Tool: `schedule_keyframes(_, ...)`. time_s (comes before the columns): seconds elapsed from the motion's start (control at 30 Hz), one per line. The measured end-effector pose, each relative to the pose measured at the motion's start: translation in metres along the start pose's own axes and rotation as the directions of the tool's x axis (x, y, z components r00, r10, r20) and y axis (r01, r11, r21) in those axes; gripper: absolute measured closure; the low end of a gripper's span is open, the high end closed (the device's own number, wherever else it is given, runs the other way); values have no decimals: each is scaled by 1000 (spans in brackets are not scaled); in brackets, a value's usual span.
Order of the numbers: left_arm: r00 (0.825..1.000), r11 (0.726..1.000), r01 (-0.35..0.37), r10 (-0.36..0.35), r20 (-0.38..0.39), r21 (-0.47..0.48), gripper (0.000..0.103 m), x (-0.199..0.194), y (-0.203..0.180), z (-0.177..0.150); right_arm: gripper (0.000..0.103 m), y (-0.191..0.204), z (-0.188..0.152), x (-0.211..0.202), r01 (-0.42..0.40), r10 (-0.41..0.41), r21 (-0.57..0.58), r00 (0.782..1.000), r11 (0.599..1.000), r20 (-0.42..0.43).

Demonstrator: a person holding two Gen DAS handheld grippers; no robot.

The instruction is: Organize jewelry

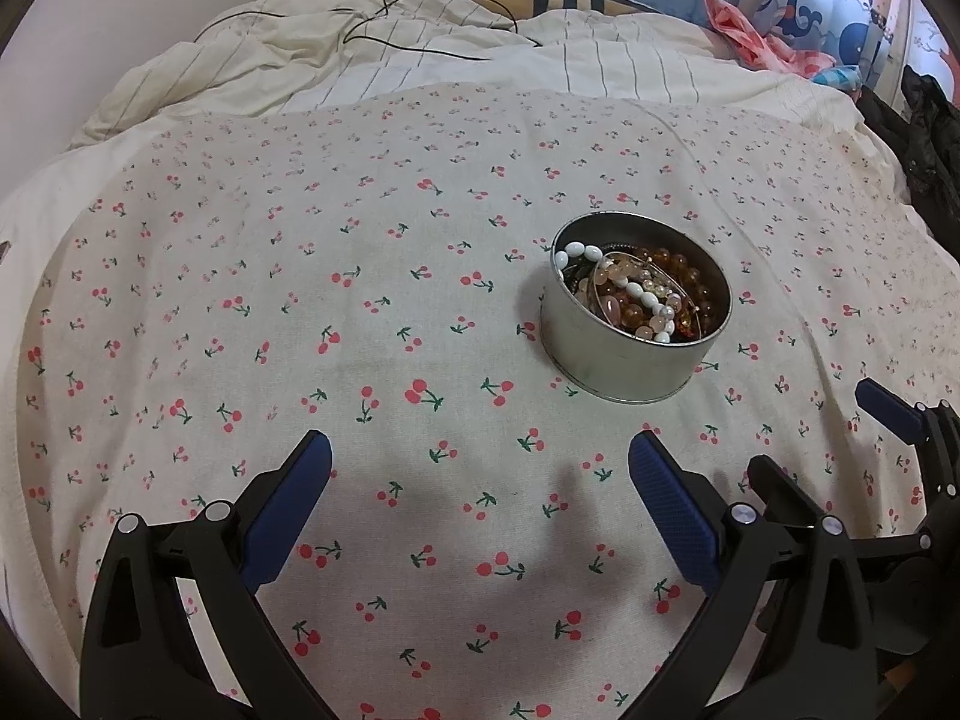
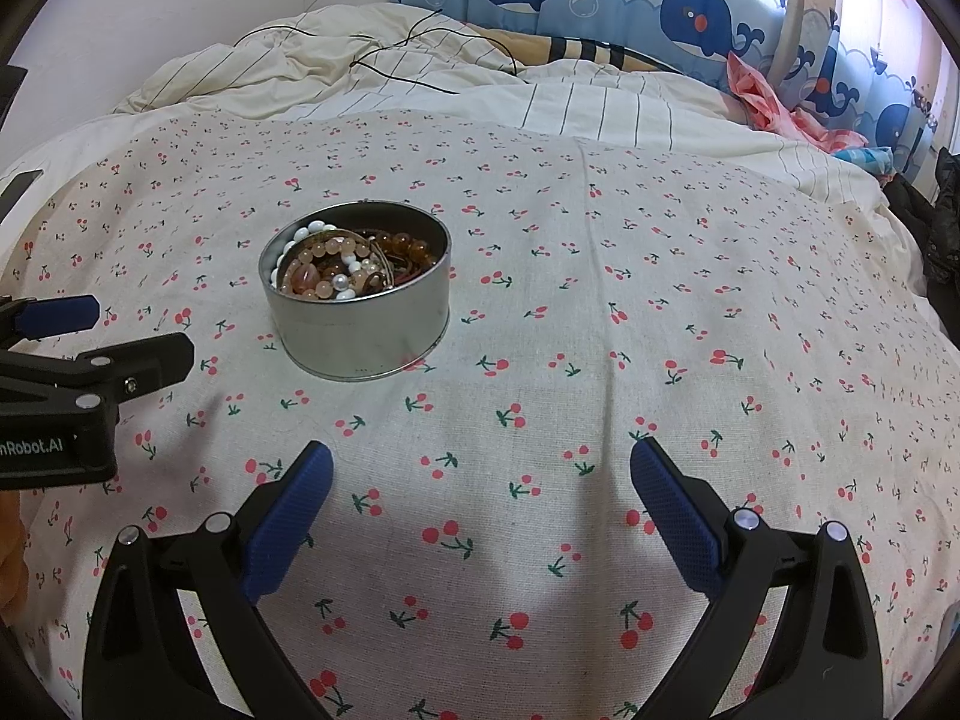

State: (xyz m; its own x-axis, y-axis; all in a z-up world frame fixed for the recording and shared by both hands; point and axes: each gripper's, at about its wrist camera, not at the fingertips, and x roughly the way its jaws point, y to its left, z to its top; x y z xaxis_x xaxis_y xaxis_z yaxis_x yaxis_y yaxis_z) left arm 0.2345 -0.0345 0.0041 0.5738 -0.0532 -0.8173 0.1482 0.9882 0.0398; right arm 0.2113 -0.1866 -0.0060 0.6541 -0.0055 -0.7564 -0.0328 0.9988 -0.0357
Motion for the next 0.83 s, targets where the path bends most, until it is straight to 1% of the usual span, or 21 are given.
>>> schedule_keyframes(0.1, 1000, 1000, 0, 0, 20, 2, 8, -3, 1, -1, 8, 0, 0, 0, 0, 0, 0, 1000, 1000, 1)
schedule_keyframes(0.2, 998, 998, 65, -65, 26, -11, 9, -5, 4, -2, 8, 0, 0, 0, 0, 0, 2, 1000, 1000, 0)
schedule_keyframes(0.23, 998, 998, 60, -59, 33, -13, 9, -6, 4, -2, 8, 1, 1, 0, 0, 0, 3, 1000, 1000, -1)
schedule_keyframes(0.37, 998, 999, 4, -6, 67, 34, 9, -12, -2, -3, 8, 1, 0, 1, 0, 0, 1, 1000, 1000, -1)
schedule_keyframes(0.5, 998, 998, -21, 17, 68, 57, 8, -12, -7, -2, 8, 1, 0, 0, 1, -1, 3, 1000, 1000, -1)
schedule_keyframes(0.83, 998, 999, -8, 6, 58, 36, 8, -11, -4, 0, 8, 1, 0, 1, 0, 0, 1, 1000, 1000, -3)
